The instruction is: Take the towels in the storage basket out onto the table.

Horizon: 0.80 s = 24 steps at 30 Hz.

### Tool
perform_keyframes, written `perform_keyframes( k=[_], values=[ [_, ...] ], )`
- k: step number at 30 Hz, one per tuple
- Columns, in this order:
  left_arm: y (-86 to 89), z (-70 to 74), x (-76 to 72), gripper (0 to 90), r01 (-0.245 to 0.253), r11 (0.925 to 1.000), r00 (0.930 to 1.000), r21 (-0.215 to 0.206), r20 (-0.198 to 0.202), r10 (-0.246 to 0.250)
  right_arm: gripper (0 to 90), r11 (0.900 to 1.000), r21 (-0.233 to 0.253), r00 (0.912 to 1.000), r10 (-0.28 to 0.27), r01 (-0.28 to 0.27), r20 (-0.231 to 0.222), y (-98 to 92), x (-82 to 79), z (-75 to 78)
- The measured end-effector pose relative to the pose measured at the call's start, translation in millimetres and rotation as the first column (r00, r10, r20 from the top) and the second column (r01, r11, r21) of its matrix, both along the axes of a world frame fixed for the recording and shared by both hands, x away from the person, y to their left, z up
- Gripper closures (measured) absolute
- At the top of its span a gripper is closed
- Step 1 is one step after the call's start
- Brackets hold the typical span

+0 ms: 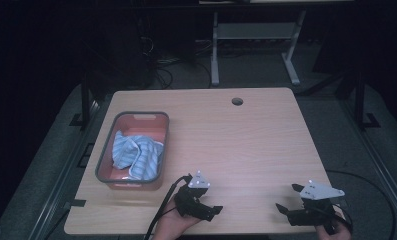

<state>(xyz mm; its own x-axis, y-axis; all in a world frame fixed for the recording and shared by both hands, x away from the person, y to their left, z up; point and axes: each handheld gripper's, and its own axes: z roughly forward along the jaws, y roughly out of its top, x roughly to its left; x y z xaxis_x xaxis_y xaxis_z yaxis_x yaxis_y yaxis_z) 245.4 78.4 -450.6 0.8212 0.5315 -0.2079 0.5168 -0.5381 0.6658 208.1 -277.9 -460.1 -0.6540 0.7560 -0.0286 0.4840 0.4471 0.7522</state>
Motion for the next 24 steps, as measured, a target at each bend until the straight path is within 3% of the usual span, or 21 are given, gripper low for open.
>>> perform_keyframes(
  k=[2, 3, 5, 9, 15, 18, 24],
  values=[
    [-3.7, 2.4, 1.6, 20.9, 0.007, 0.9997, 1.0000, 0.023, -0.002, -0.007, 13.8, 1.000, -0.001, 1.0000, -0.003, 0.003, 0.005, -0.8, -0.2, 0.5],
    [-5.7, 6.5, 5.4, 20.8, 0.010, 0.9985, 0.9999, 0.054, 0.004, -0.010, 13.8, 1.000, 0.008, 1.0000, -0.008, 0.008, 0.002, -2.3, -0.5, 0.5],
    [-7.2, 10.8, 9.9, 19.6, -0.006, 0.9995, 1.0000, 0.032, -0.004, 0.006, 13.8, 1.000, 0.008, 1.0000, -0.007, 0.007, 0.005, -3.6, -0.4, 0.8],
    [-9.9, 18.6, 18.5, 18.4, 0.009, 0.9988, 0.9999, 0.049, -0.011, -0.009, 13.8, 1.000, 0.008, 0.9998, -0.020, 0.019, 0.005, -6.1, 0.0, 0.4],
    [-14.8, 37.0, 35.0, 17.0, 0.026, 0.9988, 0.9996, 0.043, -0.009, -0.025, 13.8, 1.000, 0.011, 0.9995, -0.028, 0.028, 0.016, -8.6, -2.6, 2.0],
    [-16.7, 48.0, 46.4, 17.0, 0.027, 0.9973, 0.9996, 0.068, -0.011, -0.026, 13.8, 0.999, 0.022, 0.9995, -0.026, 0.026, 0.015, -8.8, -1.6, 1.7],
    [-15.0, 55.7, 59.0, 17.0, 0.025, 0.9977, 0.9994, 0.064, -0.026, -0.024, 13.8, 0.999, 0.026, 0.9996, -0.020, 0.020, 0.018, -7.7, -3.1, 2.5]
  ],
)
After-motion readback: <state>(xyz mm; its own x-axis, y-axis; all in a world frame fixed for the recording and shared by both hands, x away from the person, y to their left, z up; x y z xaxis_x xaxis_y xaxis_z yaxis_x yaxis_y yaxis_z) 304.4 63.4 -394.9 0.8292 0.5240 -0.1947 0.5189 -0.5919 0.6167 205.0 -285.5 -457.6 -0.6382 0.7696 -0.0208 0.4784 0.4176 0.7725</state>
